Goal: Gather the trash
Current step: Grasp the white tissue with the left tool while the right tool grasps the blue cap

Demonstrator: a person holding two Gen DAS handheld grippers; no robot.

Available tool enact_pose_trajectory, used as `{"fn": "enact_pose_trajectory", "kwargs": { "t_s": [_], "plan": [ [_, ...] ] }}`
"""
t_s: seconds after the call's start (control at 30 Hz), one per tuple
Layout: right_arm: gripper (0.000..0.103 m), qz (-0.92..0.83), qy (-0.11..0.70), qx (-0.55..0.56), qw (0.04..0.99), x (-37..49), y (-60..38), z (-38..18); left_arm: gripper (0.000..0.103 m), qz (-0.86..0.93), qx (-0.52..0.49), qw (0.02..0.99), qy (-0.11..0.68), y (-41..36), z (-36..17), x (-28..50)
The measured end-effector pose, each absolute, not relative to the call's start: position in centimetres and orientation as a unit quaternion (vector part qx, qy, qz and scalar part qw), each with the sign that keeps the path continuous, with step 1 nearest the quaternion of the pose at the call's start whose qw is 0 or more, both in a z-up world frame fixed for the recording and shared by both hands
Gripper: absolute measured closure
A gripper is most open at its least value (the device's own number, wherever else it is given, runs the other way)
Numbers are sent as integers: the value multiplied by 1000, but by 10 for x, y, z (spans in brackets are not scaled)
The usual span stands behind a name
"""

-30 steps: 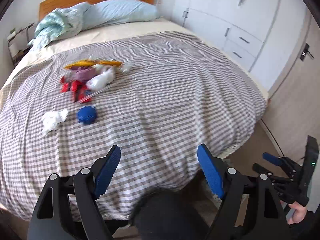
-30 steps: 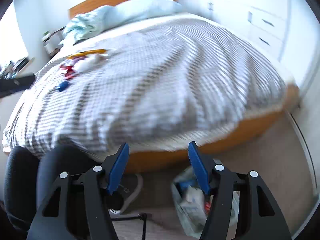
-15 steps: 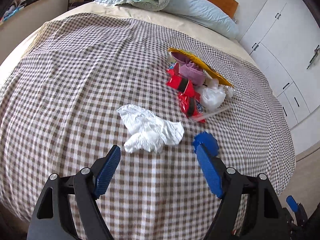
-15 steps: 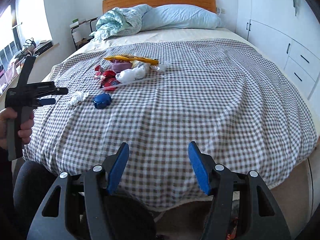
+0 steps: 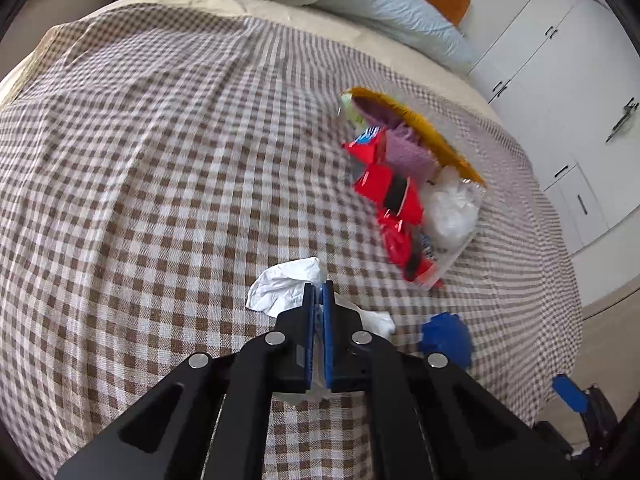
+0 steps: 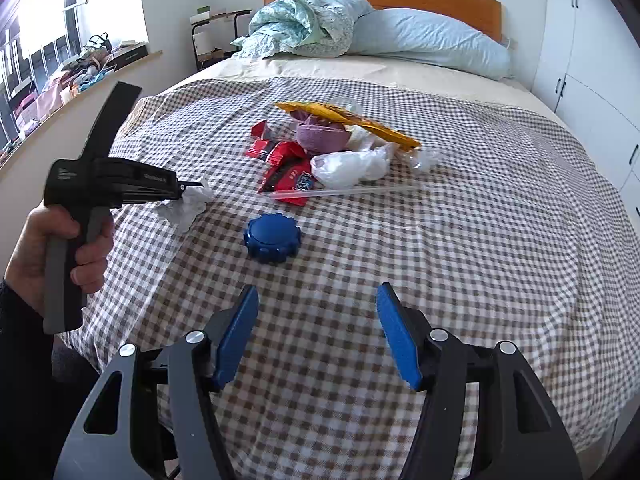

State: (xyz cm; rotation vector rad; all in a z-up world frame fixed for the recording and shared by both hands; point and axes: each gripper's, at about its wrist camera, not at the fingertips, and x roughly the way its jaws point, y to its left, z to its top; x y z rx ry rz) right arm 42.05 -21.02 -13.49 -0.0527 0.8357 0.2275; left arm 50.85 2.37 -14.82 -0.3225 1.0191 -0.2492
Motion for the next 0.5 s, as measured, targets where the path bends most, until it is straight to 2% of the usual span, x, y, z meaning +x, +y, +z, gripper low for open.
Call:
{"fn": "enact_pose_trajectory", "kwargs": {
  "t_s": [0.1,0.2,0.43,0.5],
  "plan": [
    [43,128,404,-30,905,440,-191,-141,102,-134,-216,863,436,49,-133,502],
    [43,140,408,-31,902,464,-171,-154,102,-132,-262,851,435,68,-139,502],
    [43,100,451,-9,887,507,-152,-189,102,-70,-268,839,468,83,-158,508],
    [50,106,446,21,888,507,-157,-190,102,-79,-273,841,460,83,-154,508]
  ]
}}
